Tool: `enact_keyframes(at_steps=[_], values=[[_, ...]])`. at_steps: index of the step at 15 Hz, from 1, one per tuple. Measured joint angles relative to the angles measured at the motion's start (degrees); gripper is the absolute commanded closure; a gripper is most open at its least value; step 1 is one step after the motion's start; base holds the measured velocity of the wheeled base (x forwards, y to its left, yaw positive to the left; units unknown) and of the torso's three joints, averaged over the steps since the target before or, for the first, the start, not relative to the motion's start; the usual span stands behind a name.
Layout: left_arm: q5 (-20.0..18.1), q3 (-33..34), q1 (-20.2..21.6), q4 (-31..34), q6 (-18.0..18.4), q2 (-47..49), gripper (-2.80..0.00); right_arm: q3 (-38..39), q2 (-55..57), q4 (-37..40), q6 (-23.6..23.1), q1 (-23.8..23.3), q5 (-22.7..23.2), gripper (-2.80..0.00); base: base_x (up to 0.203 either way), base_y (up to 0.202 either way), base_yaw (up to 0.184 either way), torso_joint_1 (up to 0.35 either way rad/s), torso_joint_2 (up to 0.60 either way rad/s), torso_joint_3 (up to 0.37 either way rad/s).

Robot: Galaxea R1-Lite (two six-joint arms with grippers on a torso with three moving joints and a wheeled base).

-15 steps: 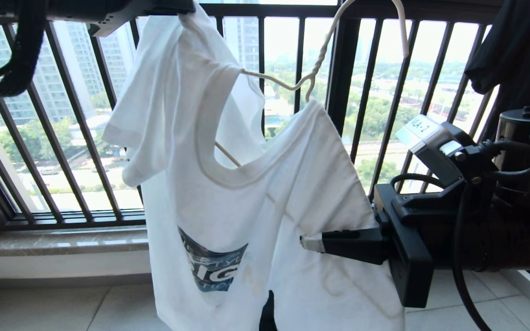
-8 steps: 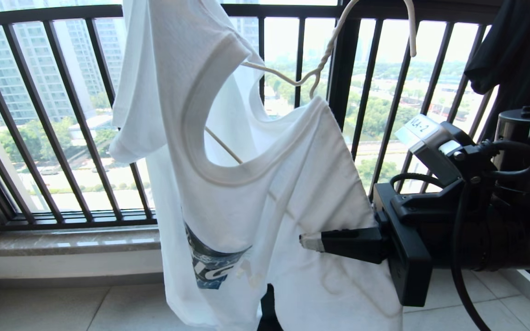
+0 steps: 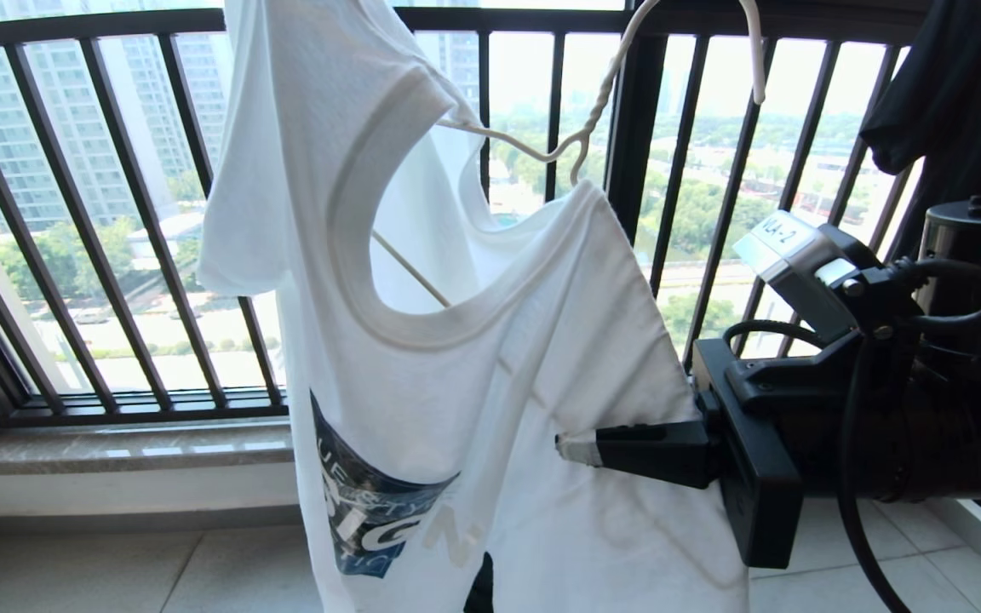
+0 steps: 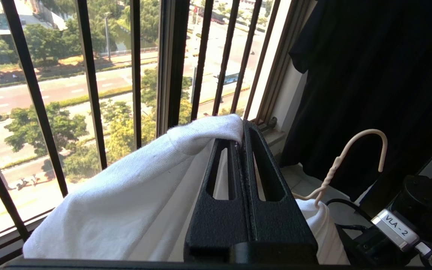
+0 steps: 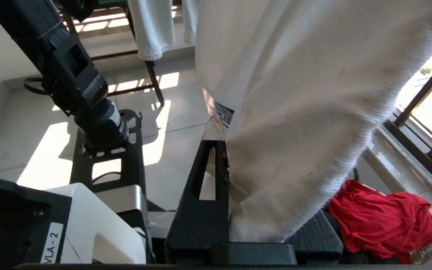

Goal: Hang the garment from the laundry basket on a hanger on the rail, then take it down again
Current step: Hang the clothes on the clothes rack

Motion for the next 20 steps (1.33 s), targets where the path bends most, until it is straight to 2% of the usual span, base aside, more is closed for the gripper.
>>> enact_keyframes(at_steps=[7, 11, 14, 17, 18, 20], values=[[-0.02, 1.05, 0.39, 4.96, 2.12, -2.98, -2.80, -0.06, -0.04, -0.05, -0.05, -0.05, -0.06, 0.00, 0.000, 0.000, 0.000, 0.000, 0.00, 0.000], [0.09, 0.70, 4.10, 7.23, 4.07, -5.57, -2.80, -0.04, -0.30, -0.03, -0.02, -0.09, -0.06, 0.00, 0.000, 0.000, 0.000, 0.000, 0.00, 0.000], [0.24, -0.61, 5.95, 13.11, 5.82, -5.38, -2.80, 0.00, -0.44, -0.07, -0.02, -0.09, -0.08, 0.00, 0.000, 0.000, 0.000, 0.000, 0.00, 0.000], [0.51, -1.36, 7.54, 13.32, 8.00, -4.31, -2.80, 0.02, -0.56, -0.05, 0.00, -0.09, -0.08, 0.00, 0.000, 0.000, 0.000, 0.000, 0.00, 0.000], [0.57, -1.52, 8.76, 13.31, 8.95, -4.04, 0.00, 0.02, -0.65, -0.08, 0.00, -0.09, -0.06, 0.00, 0.000, 0.000, 0.000, 0.000, 0.00, 0.000], [0.57, -1.66, 11.27, 12.98, 10.32, -3.64, 0.00, 0.02, -0.72, -0.05, 0.04, -0.14, -0.06, 0.00, 0.000, 0.000, 0.000, 0.000, 0.00, 0.000]])
